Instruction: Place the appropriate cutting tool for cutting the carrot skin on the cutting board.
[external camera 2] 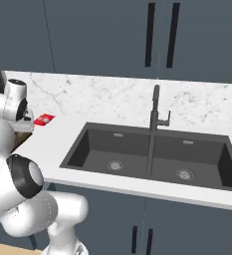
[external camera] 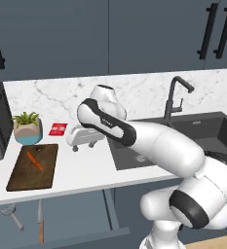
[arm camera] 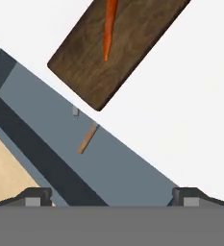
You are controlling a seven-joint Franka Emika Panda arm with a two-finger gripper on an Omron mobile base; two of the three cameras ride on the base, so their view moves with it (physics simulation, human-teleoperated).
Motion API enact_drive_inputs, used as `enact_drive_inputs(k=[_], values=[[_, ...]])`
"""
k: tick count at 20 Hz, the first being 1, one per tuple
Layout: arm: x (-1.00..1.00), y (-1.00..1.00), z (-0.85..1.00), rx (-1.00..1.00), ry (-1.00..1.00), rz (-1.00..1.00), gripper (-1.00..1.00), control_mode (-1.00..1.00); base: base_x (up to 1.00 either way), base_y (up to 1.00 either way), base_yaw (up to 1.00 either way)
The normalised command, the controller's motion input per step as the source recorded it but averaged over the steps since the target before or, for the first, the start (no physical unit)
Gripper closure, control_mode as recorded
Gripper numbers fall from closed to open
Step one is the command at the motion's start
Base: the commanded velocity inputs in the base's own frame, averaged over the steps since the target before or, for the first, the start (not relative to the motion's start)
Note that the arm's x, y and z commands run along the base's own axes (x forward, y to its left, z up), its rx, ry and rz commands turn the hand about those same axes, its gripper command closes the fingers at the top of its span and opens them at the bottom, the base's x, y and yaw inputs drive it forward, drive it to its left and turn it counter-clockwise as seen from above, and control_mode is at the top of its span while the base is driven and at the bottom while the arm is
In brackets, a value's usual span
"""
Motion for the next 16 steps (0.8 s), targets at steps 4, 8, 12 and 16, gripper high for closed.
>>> enact_drive_inputs(k=[4, 8, 12, 16], values=[[0.0, 0.81, -0.5, 0.01, 0.02, 0.11, -1.0, -1.0, 0.0, 0.0, 0.0], [0.0, 0.73, -0.33, 0.0, 0.01, 0.09, -1.0, -1.0, 0.0, 0.0, 0.0], [-0.06, 0.25, -0.01, 0.0, 0.0, 0.1, -1.0, -1.0, 0.0, 0.0, 0.0], [-0.43, 0.36, -0.01, -0.02, -0.02, 0.05, -1.0, -1.0, 0.0, 0.0, 0.0]])
